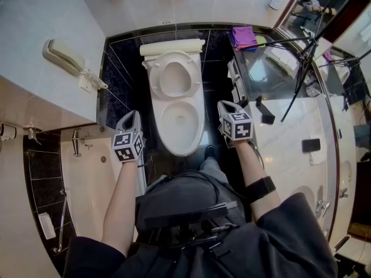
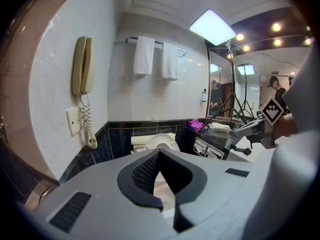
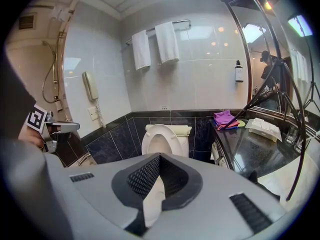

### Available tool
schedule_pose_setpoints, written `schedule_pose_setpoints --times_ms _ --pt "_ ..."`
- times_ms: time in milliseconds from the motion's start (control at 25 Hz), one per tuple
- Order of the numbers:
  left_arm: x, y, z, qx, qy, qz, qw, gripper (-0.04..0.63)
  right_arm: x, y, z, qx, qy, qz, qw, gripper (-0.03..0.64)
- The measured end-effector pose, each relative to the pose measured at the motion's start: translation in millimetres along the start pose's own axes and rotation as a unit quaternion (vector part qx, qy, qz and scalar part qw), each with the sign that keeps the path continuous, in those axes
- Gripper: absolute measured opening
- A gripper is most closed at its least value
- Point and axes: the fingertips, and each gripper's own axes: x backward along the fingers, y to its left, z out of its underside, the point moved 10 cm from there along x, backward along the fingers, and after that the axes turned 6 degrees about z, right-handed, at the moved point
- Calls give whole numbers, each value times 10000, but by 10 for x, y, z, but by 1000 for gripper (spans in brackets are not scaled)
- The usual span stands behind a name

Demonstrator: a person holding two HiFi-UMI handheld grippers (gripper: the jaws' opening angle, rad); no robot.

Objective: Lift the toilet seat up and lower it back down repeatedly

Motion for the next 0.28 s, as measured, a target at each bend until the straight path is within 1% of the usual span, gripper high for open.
schedule_pose_setpoints --times_ms 280 --pt "35 -22 42 9 47 -14 10000 0 -4 -34 23 -48 -13 6 10000 14"
